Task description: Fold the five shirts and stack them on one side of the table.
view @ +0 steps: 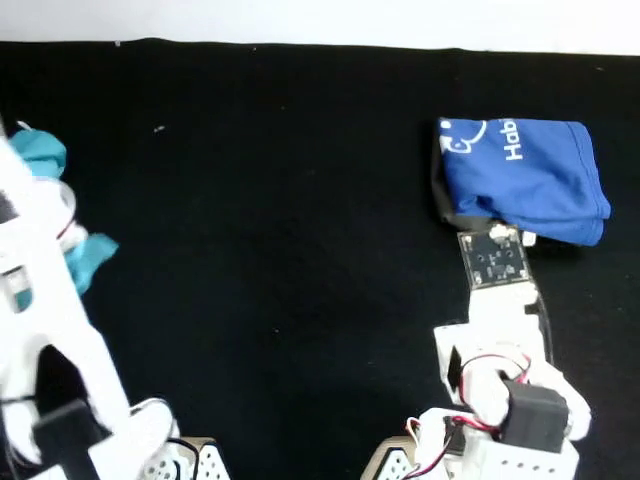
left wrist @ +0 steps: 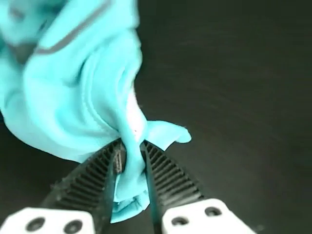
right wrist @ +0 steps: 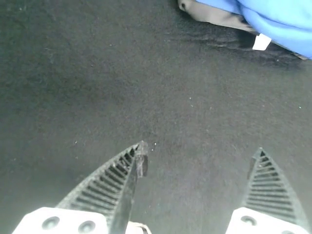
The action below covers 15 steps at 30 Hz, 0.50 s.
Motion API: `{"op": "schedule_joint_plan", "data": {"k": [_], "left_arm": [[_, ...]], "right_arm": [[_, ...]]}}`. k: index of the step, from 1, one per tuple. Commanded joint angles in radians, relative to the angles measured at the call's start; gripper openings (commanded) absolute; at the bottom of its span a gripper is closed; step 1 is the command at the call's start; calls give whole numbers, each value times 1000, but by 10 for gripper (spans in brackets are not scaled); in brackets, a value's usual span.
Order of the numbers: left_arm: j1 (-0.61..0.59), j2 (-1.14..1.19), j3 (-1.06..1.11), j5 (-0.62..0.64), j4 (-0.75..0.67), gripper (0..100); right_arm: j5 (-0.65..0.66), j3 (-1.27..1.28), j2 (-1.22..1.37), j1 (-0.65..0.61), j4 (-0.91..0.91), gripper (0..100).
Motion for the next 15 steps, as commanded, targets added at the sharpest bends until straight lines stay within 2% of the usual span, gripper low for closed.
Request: {"op": "schedule_joint_plan", "data": {"k": [1,7,15], "left_arm": [[243,-136,-220,15,130,9],[544,-185,-351,15,192,9],[823,-191,-358,17,176,33]], "right_arm": [[8,33,-5,1,-51,317],[8,30,-2,1,-59,317],[8,27,1,1,-59,317]]}}
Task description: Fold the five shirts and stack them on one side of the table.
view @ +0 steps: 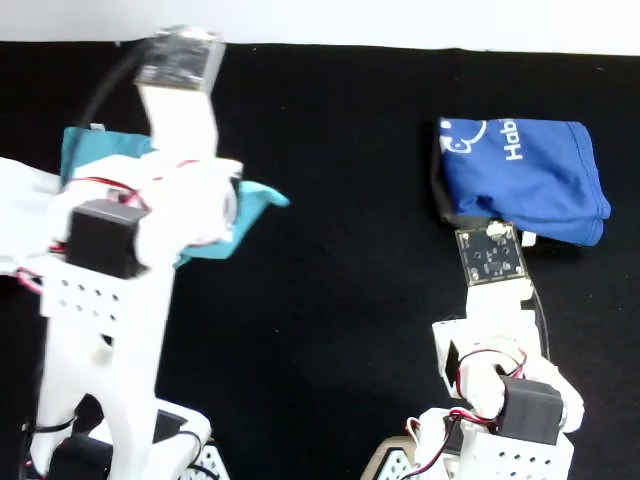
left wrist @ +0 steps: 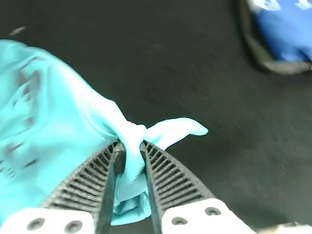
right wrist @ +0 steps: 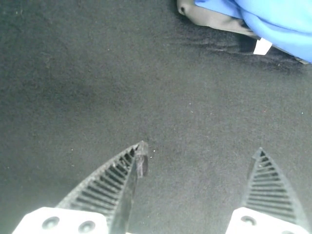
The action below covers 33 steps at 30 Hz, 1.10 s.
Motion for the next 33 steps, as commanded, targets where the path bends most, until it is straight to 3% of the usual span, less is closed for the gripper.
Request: {"op": "schedule_joint_plan", "data": {"k": [1,4,7,12,19,25,33], "left_arm": [[96,-36,-71,9,-14,58],[91,-36,-130,29,-12,132],[1,-33,-150,104,-5,166],[-248,-27,-24,115,-17,168],[-573,134,262,68,-206,168],[-644,325,188,63,-183,168],[-662,378,177,60,-140,168]], "right_arm": [[8,-5,2,1,-16,317],[8,-4,2,1,-16,317],[8,2,4,1,-41,317],[8,2,5,-2,-82,317],[8,-41,197,-94,-151,313],[-5,-308,584,-292,-153,313],[-287,-633,1101,-544,-251,313]]}}
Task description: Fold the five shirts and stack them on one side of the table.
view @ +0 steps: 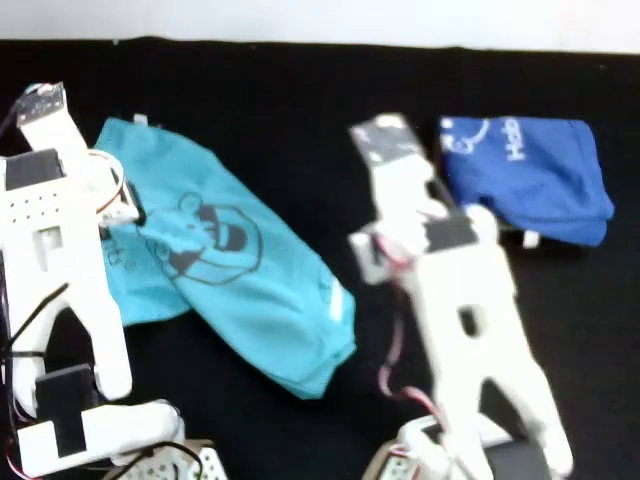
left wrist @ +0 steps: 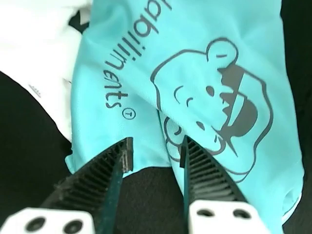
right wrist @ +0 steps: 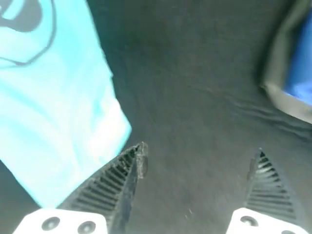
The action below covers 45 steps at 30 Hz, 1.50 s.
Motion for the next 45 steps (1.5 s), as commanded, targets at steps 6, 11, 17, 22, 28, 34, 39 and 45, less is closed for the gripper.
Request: {"op": "schedule_joint_plan", "data": {"k": [6,11,17,22,28,34,39,45], "left_arm": [[-93,-8,-45,-9,8,168],[-139,-8,-47,-11,5,168],[-137,-8,-47,-11,2,168],[-136,-1,-47,-11,0,168],[-136,1,-47,-11,0,168],[-125,2,-36,-11,2,169],[-125,102,1,-11,-68,171],[-153,437,-65,-37,-106,168]], "right_arm": [[-97,-274,558,-216,-45,313],[-97,-406,760,-280,31,313],[-21,-461,900,-328,136,182],[38,-463,912,-298,251,17],[112,-496,716,-171,430,6],[267,-486,289,54,458,6],[381,-484,97,242,458,6],[439,-484,96,423,456,6]]}}
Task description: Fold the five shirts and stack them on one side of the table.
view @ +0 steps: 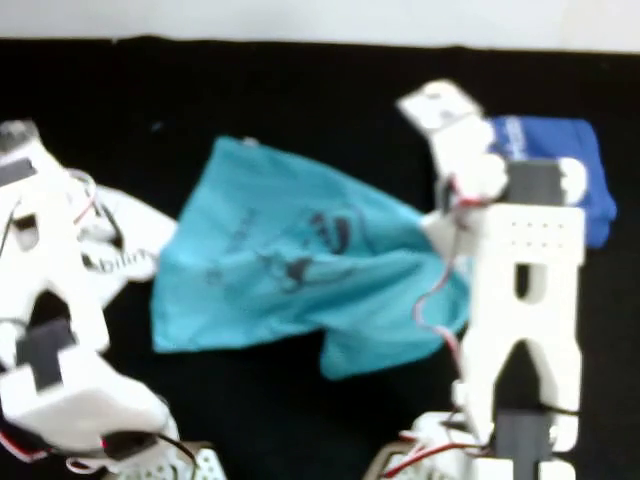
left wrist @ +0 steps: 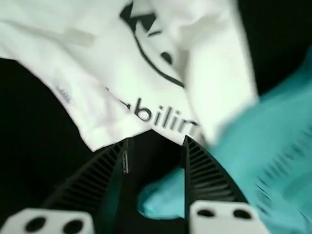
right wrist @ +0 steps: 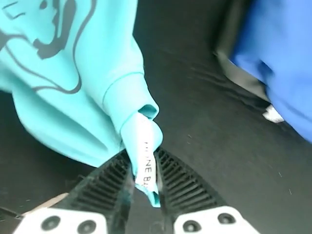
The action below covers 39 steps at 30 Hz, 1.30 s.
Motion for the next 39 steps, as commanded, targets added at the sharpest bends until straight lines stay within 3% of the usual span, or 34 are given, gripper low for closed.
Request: {"op": "schedule_joint_plan", "data": {"k": [1,6,13,18,24,29,33,39], "left_arm": [[-30,176,-87,-58,-2,168],[-148,341,-308,-101,149,168],[-234,352,-776,-104,500,168],[-117,341,-984,-97,555,168],[160,420,-934,-61,542,171],[231,619,-924,-31,479,170],[154,765,-926,-37,468,168],[-128,814,-963,-160,470,168]], "right_arm": [[25,-25,-24,97,15,6],[37,-25,-12,116,15,6],[35,-25,-13,114,16,6],[34,-25,-13,113,16,6],[34,-25,-5,113,15,6],[32,-25,-7,113,15,6],[32,-25,-10,116,15,6],[32,-25,-12,113,15,6]]}}
